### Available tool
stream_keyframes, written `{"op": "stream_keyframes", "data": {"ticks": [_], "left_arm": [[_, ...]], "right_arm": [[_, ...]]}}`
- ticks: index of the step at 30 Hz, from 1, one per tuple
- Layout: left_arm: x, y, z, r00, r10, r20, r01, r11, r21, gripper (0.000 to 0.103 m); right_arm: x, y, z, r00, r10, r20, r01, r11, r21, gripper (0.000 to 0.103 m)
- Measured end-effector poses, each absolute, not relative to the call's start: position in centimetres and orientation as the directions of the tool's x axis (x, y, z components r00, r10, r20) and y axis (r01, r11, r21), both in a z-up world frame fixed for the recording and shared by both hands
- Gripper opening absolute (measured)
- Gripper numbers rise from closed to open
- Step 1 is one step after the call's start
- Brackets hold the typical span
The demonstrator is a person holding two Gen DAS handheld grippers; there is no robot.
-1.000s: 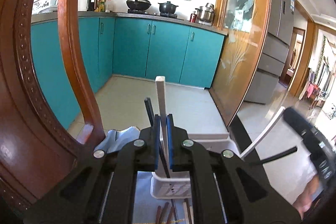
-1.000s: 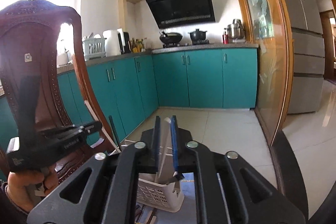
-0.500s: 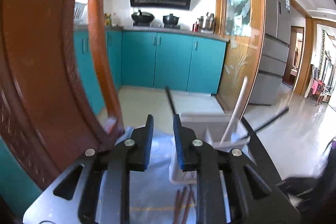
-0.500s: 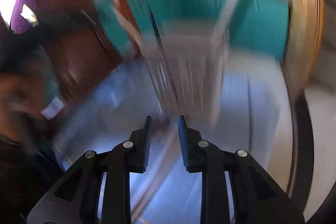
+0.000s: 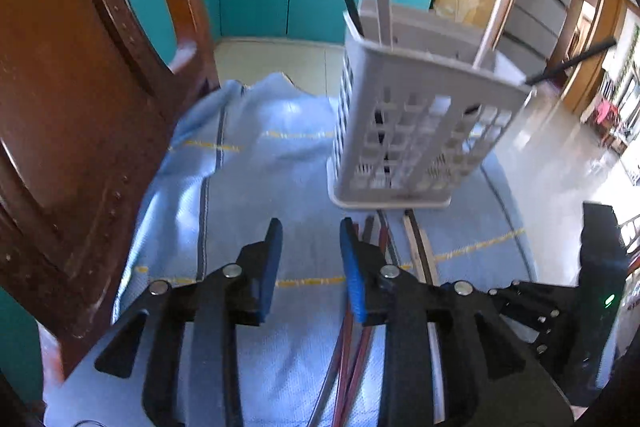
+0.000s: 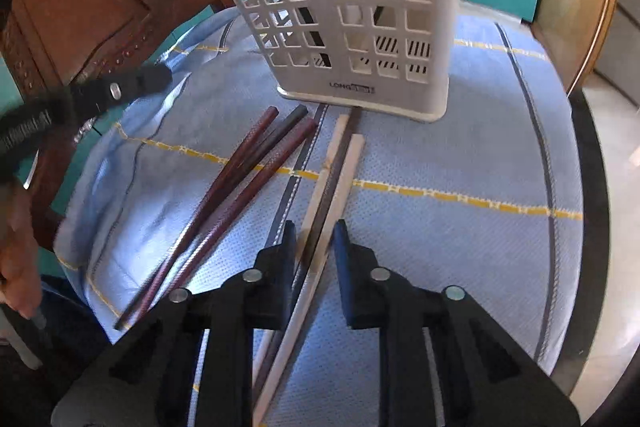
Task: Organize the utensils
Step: 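Open both tools to release the white chopsticks and move back toward the pile, then grasp a red chopstick with the left tool while the right tool grasps a light wooden chopstick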
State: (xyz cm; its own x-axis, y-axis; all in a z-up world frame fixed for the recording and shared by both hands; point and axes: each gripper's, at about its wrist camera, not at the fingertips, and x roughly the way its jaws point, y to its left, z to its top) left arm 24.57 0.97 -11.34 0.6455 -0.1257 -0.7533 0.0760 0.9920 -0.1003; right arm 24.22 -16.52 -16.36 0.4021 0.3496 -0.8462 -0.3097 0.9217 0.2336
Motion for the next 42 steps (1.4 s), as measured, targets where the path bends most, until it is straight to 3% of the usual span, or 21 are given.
{"op": "stream_keyframes", "data": {"ticks": [3,12,19,21,24,30,31,32,42], "left_arm": [[24.1,0.7,-12.0,0.635,-0.121,-0.763,0.085,0.993,-0.087,0.032],[24.1,0.2,-12.3,0.624,-0.108,-0.774,0.094,0.994,-0.063,0.038],[24.3,-0.3,-12.9,0.618,-0.101,-0.78,0.101,0.994,-0.049,0.041],[24.3,-0.4,-12.9,0.616,-0.1,-0.781,0.105,0.993,-0.044,0.042],[24.3,-0.6,-13.1,0.611,-0.094,-0.786,0.111,0.993,-0.033,0.043],[24.2,-0.6,-13.4,0.602,-0.087,-0.794,0.114,0.993,-0.022,0.045],[24.1,-0.6,-13.5,0.601,-0.086,-0.795,0.114,0.993,-0.021,0.045],[24.1,-0.5,-13.5,0.6,-0.085,-0.795,0.113,0.993,-0.021,0.045],[24.5,-0.2,-14.5,0.57,-0.08,-0.818,0.107,0.994,-0.023,0.049]], "right_arm": [[24.2,-17.0,-16.2,0.39,0.367,-0.845,-0.304,0.917,0.258,0.0],[24.4,-18.2,-15.9,0.425,0.309,-0.851,-0.277,0.939,0.203,0.001],[23.5,-15.8,-16.1,0.42,0.313,-0.852,-0.342,0.924,0.171,0.028],[23.3,-14.9,-16.2,0.433,0.289,-0.854,-0.356,0.925,0.132,0.029],[23.1,-14.2,-16.2,0.442,0.281,-0.852,-0.374,0.921,0.109,0.021],[23.5,-15.3,-16.1,0.407,0.327,-0.853,-0.351,0.918,0.184,0.018],[23.6,-15.6,-15.9,0.403,0.334,-0.852,-0.346,0.918,0.197,0.016],[23.6,-15.9,-15.8,0.404,0.336,-0.851,-0.338,0.919,0.202,0.006],[24.3,-18.8,-15.8,0.444,0.231,-0.866,-0.242,0.961,0.132,0.007]]}}
